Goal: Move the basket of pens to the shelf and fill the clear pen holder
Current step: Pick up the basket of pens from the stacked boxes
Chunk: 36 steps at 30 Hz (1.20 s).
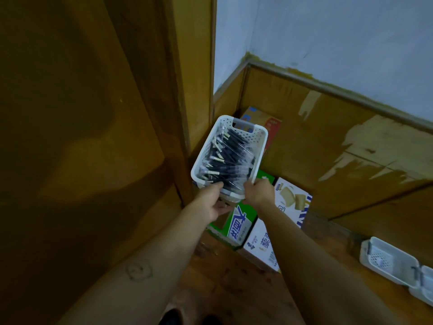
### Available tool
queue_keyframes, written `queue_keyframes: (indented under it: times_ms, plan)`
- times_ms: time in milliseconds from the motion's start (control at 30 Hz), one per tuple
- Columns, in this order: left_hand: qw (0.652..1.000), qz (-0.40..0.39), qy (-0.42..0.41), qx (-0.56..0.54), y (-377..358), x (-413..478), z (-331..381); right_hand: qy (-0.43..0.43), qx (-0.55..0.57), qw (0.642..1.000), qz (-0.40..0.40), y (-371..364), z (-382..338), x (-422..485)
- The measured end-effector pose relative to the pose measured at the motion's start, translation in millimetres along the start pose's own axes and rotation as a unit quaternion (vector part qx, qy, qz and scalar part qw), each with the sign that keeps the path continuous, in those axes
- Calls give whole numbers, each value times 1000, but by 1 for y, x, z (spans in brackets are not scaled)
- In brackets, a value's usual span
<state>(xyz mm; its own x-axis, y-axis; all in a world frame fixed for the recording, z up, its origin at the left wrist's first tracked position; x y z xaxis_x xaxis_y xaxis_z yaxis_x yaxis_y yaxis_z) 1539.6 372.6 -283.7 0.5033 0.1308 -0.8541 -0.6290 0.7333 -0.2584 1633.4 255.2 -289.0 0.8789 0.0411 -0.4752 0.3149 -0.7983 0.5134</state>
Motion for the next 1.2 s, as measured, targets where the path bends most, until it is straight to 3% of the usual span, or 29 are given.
queue_keyframes:
  times_ms: [300,433,533,667,867,1200]
  plan:
    - [999,46,-13,-21,44,-70,-16,21,-44,998,-26,-13,6,-90]
    - [996,74,-22,-44,69,-110,-31,75,-76,992,-64,-4,-10,-131]
    - [994,94,-37,-41,93,-137,-37,94,-30,992,-73,18,-40,-138]
    - [996,63,-57,-24,117,-174,-52,144,50,987,-48,57,-87,-139]
    - [996,49,-75,0,157,-220,-84,242,-55,958,-146,48,-121,-166]
    - [989,117,-88,19,231,-289,-146,231,-129,939,-218,-5,-90,-254]
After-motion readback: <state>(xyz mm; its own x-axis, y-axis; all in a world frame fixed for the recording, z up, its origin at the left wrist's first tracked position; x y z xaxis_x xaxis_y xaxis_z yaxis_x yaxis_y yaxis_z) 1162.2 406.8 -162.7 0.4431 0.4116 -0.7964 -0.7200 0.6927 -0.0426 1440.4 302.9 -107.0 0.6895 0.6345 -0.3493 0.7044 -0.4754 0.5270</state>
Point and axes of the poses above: each hand's wrist, its own x-axis towards the middle knuckle, its own y-axis out of the back of the hand, z = x × y, the point moved 8 cm from there along x, towards the middle knuckle, and after that the axes turned 4 degrees about x, right-handed, at the moved point
